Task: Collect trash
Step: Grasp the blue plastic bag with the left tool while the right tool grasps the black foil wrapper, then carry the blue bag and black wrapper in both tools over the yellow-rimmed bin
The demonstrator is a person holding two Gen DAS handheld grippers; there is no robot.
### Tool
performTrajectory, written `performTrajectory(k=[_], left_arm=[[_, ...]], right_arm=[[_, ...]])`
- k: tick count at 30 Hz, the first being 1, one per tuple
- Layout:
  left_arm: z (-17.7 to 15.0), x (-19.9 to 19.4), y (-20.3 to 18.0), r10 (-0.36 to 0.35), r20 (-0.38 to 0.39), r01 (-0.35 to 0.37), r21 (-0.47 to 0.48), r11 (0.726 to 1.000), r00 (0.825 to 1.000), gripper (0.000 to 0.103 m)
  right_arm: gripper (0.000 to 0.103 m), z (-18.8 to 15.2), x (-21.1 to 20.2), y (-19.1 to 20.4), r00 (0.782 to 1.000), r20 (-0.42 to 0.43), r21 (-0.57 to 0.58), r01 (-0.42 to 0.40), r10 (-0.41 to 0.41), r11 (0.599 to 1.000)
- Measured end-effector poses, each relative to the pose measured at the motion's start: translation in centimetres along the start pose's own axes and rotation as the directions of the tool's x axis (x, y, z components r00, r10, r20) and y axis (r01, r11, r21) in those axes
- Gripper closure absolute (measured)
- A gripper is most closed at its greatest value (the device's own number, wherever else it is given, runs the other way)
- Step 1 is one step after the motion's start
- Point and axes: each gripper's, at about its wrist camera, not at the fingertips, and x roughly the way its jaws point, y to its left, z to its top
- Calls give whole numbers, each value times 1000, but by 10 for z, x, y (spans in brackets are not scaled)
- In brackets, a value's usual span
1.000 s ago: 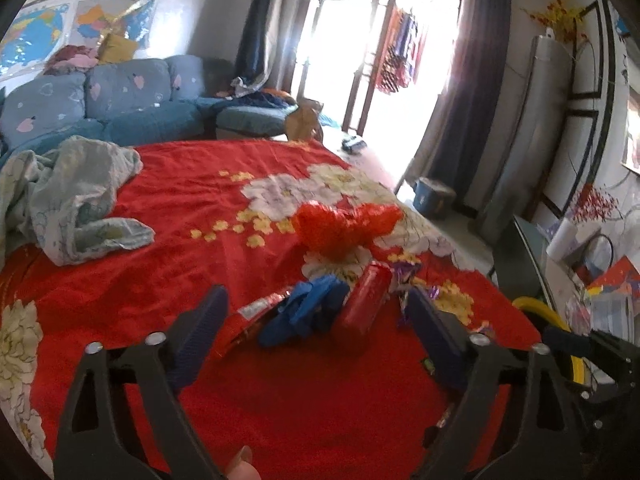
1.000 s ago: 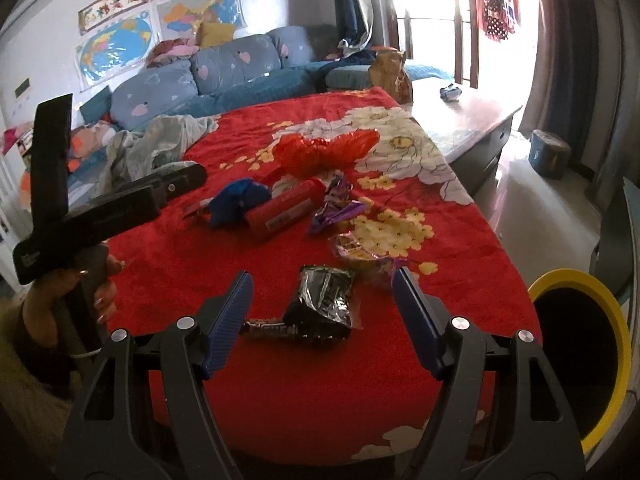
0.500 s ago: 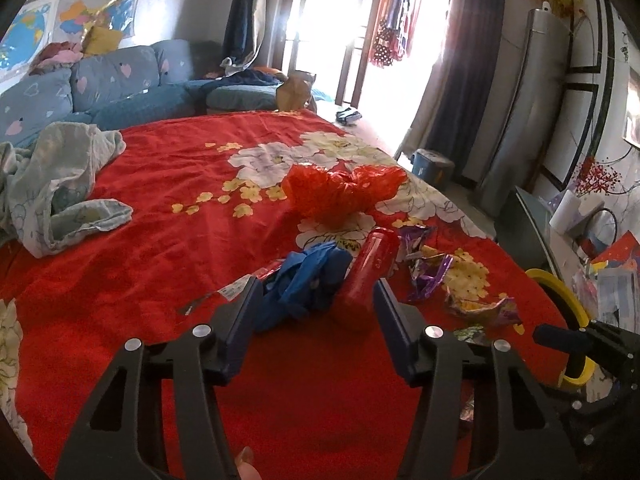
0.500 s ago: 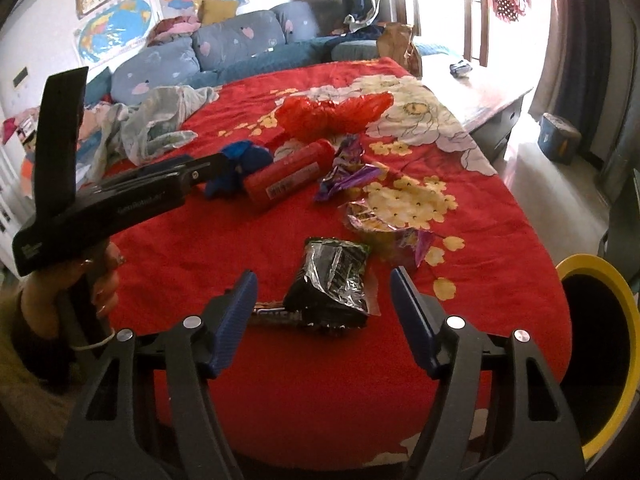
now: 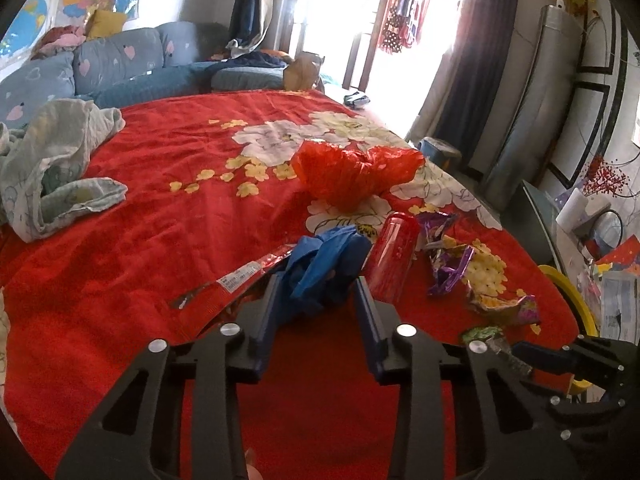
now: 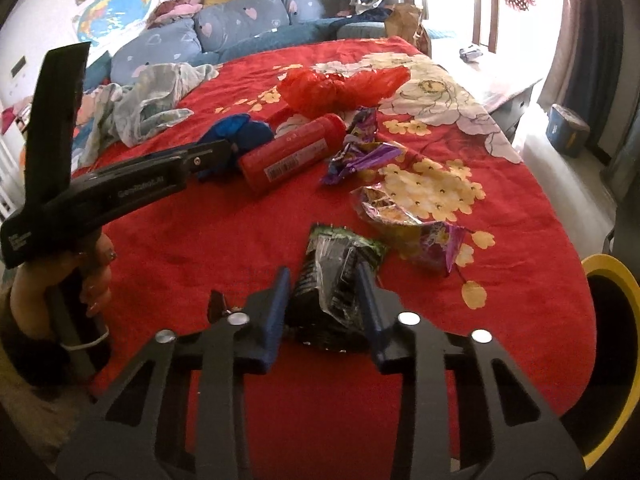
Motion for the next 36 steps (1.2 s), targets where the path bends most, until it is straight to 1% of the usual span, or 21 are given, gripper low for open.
performTrajectory(k=[1, 6, 10, 14, 20, 26, 36], left_arm=[[0, 1, 0, 2, -3, -2, -3, 1000, 1000, 72], [-2, 4, 2, 2, -18, -2, -10, 1000, 1000, 86], [-1, 2, 3, 10, -11, -10, -20, 1000, 1000, 90], [0, -6, 4, -2, 13, 2, -25, 1000, 1000, 94], [11, -32, 2, -31, 84, 34, -41, 999, 996, 96], [25, -62, -2, -73, 154, 82, -55, 995, 985, 96], [39, -94, -9, -124, 208, 138, -54, 989, 970, 96]], right_arm=[[82, 0, -2, 0, 1000, 7, -1, 2, -2, 1000], [85, 2, -6, -3, 1000, 26, 5, -6, 6, 1000], [85, 3, -10, -1, 999, 40, 1, -13, 13, 1000], [85, 5, -15, -1, 999, 52, 1, -18, 18, 1000], [86, 8, -25, -2, 997, 76, 0, -10, 10, 1000], [87, 13, -37, -5, 994, 111, 8, -7, 6, 1000], [87, 23, -60, -17, 985, 174, 37, 3, -9, 999]])
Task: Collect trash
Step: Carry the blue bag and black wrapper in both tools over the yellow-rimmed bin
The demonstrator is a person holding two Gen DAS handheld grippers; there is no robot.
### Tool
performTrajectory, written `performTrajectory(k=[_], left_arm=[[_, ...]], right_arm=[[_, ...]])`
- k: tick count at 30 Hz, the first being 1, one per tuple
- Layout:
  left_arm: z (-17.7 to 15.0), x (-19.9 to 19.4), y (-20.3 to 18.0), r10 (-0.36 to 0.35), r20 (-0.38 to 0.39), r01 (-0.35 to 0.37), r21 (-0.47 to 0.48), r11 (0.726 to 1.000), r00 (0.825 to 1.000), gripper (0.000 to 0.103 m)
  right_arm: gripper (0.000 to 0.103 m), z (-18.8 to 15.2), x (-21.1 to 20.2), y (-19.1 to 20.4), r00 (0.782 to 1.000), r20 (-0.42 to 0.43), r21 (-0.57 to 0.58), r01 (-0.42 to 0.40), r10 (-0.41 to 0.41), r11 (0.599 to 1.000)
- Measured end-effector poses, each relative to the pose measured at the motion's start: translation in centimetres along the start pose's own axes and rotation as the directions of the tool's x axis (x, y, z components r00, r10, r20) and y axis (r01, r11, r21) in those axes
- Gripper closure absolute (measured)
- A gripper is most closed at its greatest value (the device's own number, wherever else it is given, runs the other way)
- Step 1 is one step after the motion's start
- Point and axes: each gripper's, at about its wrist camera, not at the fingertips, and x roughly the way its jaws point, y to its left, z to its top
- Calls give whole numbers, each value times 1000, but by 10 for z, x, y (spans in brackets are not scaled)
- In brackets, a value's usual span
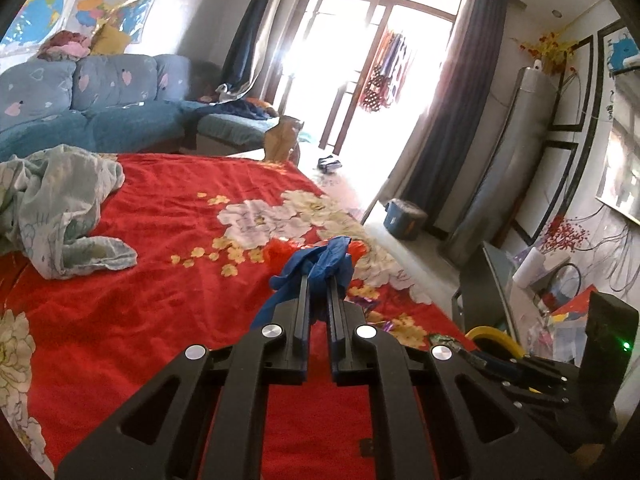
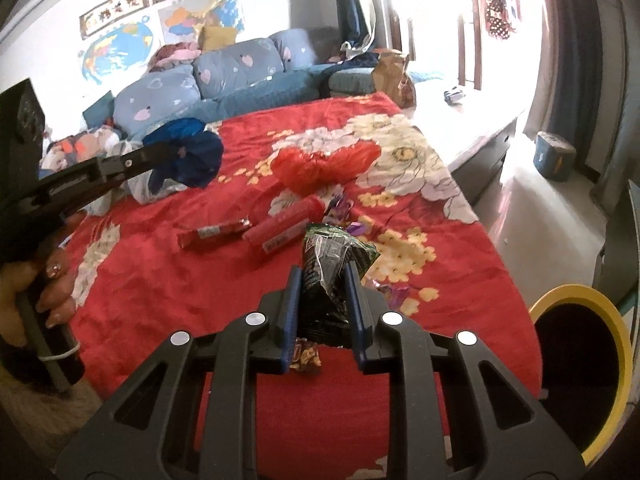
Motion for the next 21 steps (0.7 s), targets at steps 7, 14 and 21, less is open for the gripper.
performTrajectory(k=[7, 14, 21], left_arm=[[1, -6, -15, -51, 3, 51, 12, 999, 999, 96], [-6, -5, -38, -96, -12, 96, 54, 994, 995, 97], [-10, -4, -57, -130, -23, 132, 86, 988, 991, 97]], right_arm=[[87, 7, -11, -13, 999, 38, 23, 19, -20, 1000], [87, 11, -22, -29, 997, 68, 59, 42, -46, 997], [87, 14, -35, -50, 992, 99, 101, 69, -79, 992]])
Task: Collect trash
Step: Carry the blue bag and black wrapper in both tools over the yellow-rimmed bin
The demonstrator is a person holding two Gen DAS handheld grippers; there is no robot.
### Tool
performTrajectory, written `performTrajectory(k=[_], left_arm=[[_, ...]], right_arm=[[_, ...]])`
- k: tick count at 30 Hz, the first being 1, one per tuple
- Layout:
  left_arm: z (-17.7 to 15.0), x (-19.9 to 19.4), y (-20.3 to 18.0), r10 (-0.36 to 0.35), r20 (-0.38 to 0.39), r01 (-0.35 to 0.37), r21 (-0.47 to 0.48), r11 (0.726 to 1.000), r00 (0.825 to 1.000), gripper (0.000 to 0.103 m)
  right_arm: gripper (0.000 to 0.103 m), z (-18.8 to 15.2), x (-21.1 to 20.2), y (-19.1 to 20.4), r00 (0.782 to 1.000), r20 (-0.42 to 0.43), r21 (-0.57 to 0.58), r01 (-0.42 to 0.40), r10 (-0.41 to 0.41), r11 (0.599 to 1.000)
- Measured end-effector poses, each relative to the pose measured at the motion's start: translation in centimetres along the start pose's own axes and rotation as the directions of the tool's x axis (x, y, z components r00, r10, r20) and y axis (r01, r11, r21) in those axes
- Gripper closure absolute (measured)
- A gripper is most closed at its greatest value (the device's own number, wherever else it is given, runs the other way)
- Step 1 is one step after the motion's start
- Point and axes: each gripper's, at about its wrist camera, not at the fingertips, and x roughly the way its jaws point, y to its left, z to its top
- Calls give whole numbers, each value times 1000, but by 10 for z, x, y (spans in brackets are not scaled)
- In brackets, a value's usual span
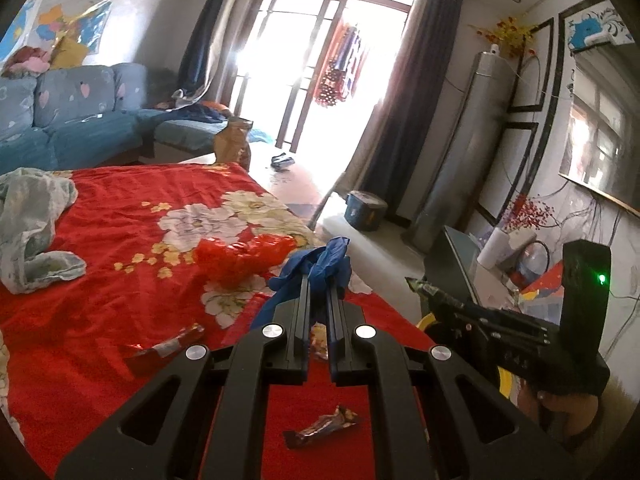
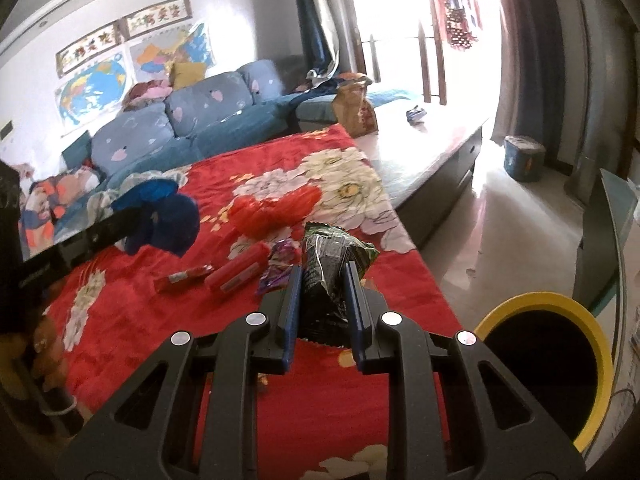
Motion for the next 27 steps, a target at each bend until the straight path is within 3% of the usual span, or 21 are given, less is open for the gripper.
performTrajectory(k=[27], left_arm=[[-5, 25, -62, -86, -53, 92, 127, 988, 995, 97]], right_arm=[[87, 11, -29, -64, 993, 77, 139, 83, -94, 987]])
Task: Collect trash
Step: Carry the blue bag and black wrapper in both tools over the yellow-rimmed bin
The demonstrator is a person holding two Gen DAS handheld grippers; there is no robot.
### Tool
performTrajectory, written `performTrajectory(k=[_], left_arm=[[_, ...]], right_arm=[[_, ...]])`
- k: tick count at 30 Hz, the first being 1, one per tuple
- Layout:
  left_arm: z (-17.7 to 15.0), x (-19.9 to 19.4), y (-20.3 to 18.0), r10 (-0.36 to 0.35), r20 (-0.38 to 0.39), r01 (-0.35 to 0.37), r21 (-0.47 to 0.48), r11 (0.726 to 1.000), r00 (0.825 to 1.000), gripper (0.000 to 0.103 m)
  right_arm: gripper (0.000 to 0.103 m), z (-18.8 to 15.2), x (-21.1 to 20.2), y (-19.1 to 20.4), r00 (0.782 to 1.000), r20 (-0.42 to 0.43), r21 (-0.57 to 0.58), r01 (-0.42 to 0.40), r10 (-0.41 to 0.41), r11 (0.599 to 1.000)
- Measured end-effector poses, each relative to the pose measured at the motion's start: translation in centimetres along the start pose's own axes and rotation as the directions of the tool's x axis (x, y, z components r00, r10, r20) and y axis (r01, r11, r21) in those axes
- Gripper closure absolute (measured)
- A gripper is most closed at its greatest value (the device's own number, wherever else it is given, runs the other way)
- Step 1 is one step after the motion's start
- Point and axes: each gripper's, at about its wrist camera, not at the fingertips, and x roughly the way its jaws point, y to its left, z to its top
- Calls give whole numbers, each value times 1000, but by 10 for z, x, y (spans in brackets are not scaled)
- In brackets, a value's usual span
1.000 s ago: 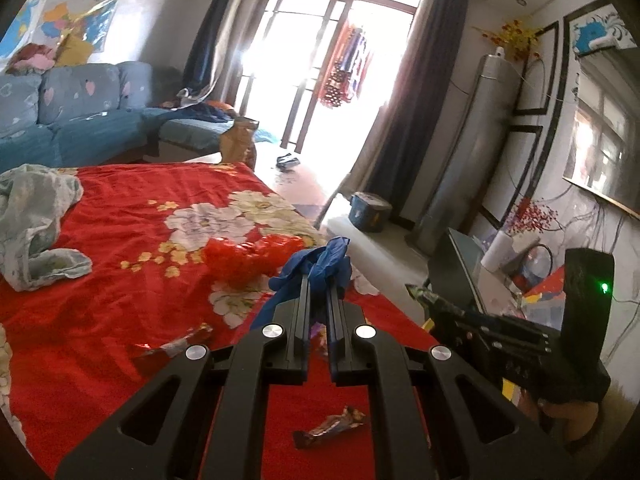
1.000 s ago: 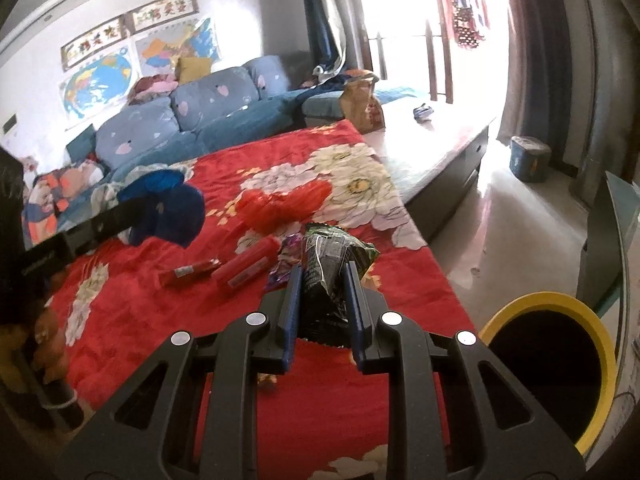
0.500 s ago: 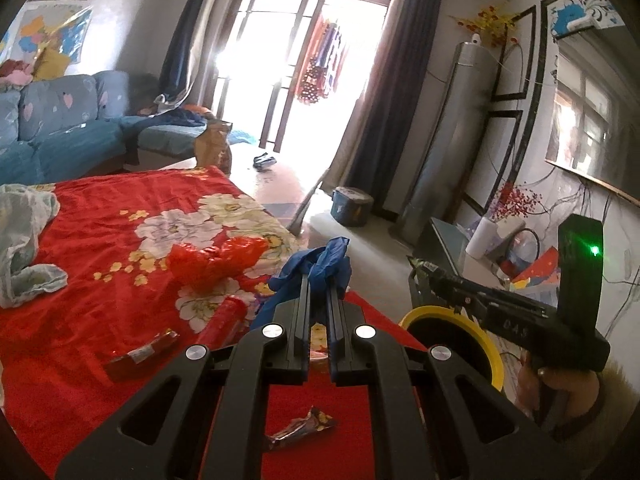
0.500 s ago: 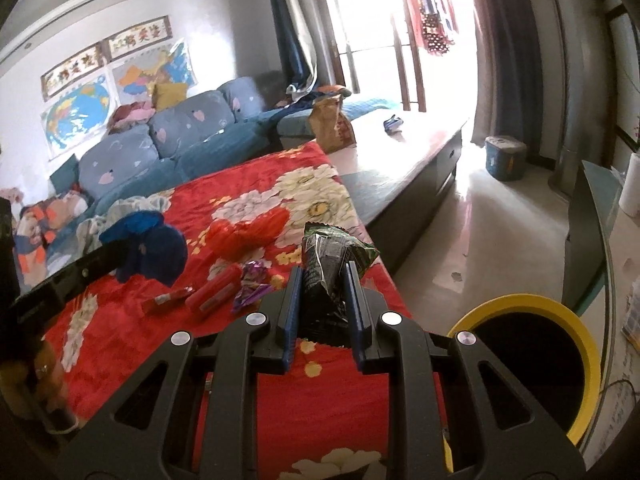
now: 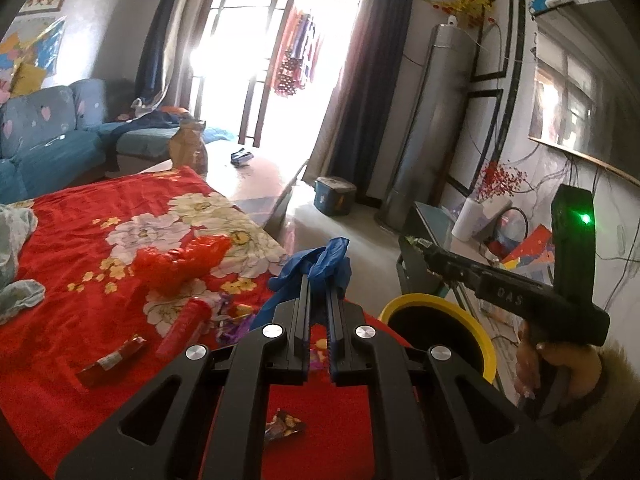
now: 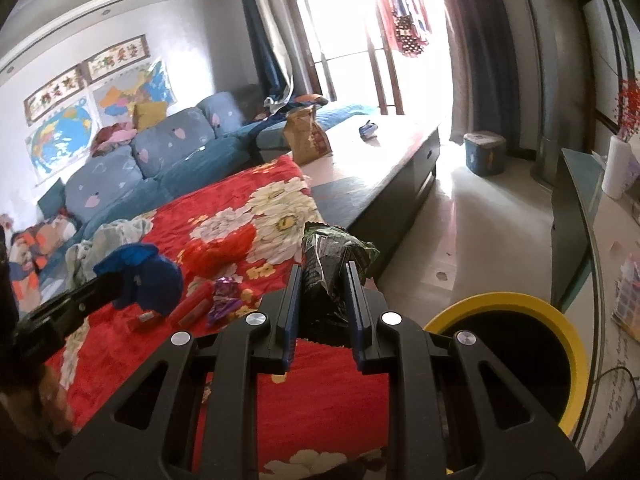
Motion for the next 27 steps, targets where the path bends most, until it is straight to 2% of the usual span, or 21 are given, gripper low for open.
performTrajectory(k=[27], left_arm=[[-6, 43, -66, -105, -62, 112, 121, 986, 993, 97]], right_arm=[[87, 1, -12, -71, 992, 40, 148, 113, -120, 982]])
